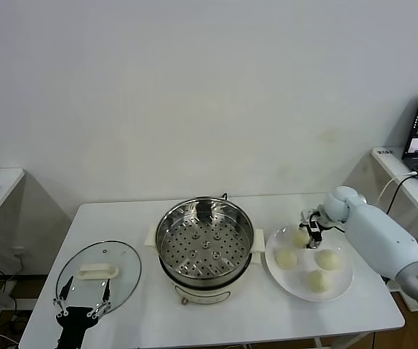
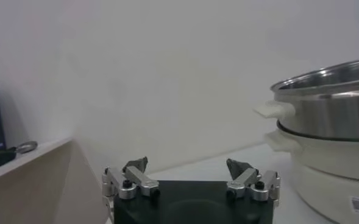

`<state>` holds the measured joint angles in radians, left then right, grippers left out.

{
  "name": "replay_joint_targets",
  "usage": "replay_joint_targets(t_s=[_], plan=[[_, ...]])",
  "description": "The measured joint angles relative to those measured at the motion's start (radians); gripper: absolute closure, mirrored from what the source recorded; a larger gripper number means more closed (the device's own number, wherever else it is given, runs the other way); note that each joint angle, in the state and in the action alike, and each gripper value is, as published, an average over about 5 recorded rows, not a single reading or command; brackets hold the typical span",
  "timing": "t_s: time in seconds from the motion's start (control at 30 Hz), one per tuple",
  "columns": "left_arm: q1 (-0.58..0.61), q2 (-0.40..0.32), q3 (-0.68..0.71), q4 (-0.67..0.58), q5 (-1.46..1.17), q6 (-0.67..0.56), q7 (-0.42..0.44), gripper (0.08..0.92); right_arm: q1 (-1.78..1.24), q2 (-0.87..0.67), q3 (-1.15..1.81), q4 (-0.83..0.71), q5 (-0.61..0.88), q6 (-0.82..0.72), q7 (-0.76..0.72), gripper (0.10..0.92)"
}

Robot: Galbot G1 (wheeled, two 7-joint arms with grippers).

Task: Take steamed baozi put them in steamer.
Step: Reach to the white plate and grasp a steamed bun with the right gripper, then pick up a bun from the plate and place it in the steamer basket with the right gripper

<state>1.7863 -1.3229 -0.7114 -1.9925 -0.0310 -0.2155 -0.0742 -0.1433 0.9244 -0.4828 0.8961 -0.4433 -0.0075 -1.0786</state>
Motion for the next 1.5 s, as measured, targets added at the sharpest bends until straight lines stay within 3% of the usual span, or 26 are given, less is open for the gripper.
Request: replay_joint_targets(t_s=[0.3,0.73,1.13,1.5], plan=[[0.004,0.003,-0.002,-0.010,-0.001,0.001,0.000,0.177,0.052,-0.057,-0.064,0.089,0.091,-0.018,-0.023,0.524],[-0.007,0.024,0.003,-0.020,-0.023,-0.001,0.007,0.177,0.412,-0.118,-0.322,0.269,0.387,0.051,-0.051,0.509],[-0.020,0.031,-0.014,-0.004,-0.035,-0.015,0.012,0.177,0.660,0.093,-0.569,0.326,0.561,0.178,-0.062,0.508],[-0.005,0.028,-0.036,0.016,-0.023,-0.045,0.014,0.177,0.679,0.293,-0.702,0.312,0.501,0.352,-0.047,0.508]])
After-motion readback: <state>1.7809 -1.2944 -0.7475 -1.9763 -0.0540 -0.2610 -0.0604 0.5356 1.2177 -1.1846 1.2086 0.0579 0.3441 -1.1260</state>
